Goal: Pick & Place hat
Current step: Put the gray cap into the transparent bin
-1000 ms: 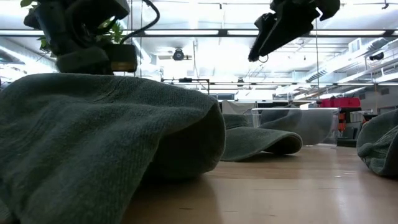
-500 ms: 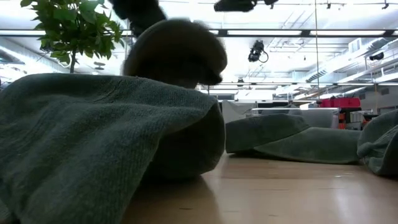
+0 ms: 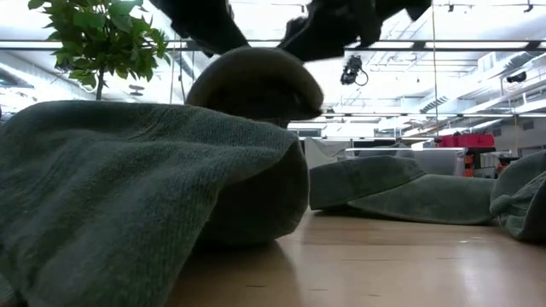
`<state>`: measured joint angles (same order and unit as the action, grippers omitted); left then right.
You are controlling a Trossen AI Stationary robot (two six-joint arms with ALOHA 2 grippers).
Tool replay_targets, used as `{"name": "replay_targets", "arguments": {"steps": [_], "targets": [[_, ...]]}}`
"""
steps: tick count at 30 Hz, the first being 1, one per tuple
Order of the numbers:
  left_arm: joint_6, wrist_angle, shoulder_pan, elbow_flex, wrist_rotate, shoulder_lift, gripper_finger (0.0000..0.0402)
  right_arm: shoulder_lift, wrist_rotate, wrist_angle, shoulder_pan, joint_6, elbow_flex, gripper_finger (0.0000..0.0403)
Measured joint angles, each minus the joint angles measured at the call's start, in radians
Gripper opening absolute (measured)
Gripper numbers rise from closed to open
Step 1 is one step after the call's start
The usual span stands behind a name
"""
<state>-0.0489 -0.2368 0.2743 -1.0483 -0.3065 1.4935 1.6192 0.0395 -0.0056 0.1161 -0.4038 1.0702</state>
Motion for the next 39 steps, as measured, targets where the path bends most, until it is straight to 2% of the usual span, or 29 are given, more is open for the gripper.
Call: {"name": "replay_targets", "arguments": {"steps": [7,10,13,16,18,19,27,32,35,39], "targets": [[0.053,-0.005,-0.004,0.002,-0.016,0.014,0.0007,0.055,-0.05,-0.03,-0.049,-0.004,0.002,0.0232],[0.054,-0.001,-0.016,0.001,-0.045,0.02,0.0012,0.06,-0.099,-0.047,-0.05,-0.037,0.002,0.0207],[0.056,0.002,-0.037,0.0,-0.052,0.027,0.0014,0.06,-0.104,-0.06,-0.05,-0.067,0.001,0.0155],[0.054,0.001,-0.055,0.0,-0.056,0.027,0.0013,0.06,-0.099,-0.073,-0.051,-0.081,0.001,0.008],[0.043,0.0,-0.063,0.0,-0.056,0.027,0.0013,0.06,-0.068,-0.081,-0.052,-0.076,0.001,0.0028],[0.035,0.0,-0.068,0.0,-0.058,0.027,0.0014,0.059,-0.047,-0.086,-0.052,-0.076,0.001,0.0015],[0.035,-0.003,-0.071,-0.001,-0.074,0.026,0.0074,0.027,0.043,-0.209,-0.036,-0.154,0.005,0.0005],[0.035,-0.006,-0.072,-0.001,-0.2,0.023,0.0117,-0.042,0.209,-0.371,-0.012,-0.171,0.044,0.0003],[0.035,-0.011,-0.072,-0.001,-0.295,0.015,0.013,-0.109,0.27,-0.489,0.008,-0.275,0.079,0.0003],[0.036,-0.016,-0.072,-0.002,-0.329,0.004,0.0134,-0.206,0.418,-0.683,0.025,-0.521,0.113,0.0002]]}}
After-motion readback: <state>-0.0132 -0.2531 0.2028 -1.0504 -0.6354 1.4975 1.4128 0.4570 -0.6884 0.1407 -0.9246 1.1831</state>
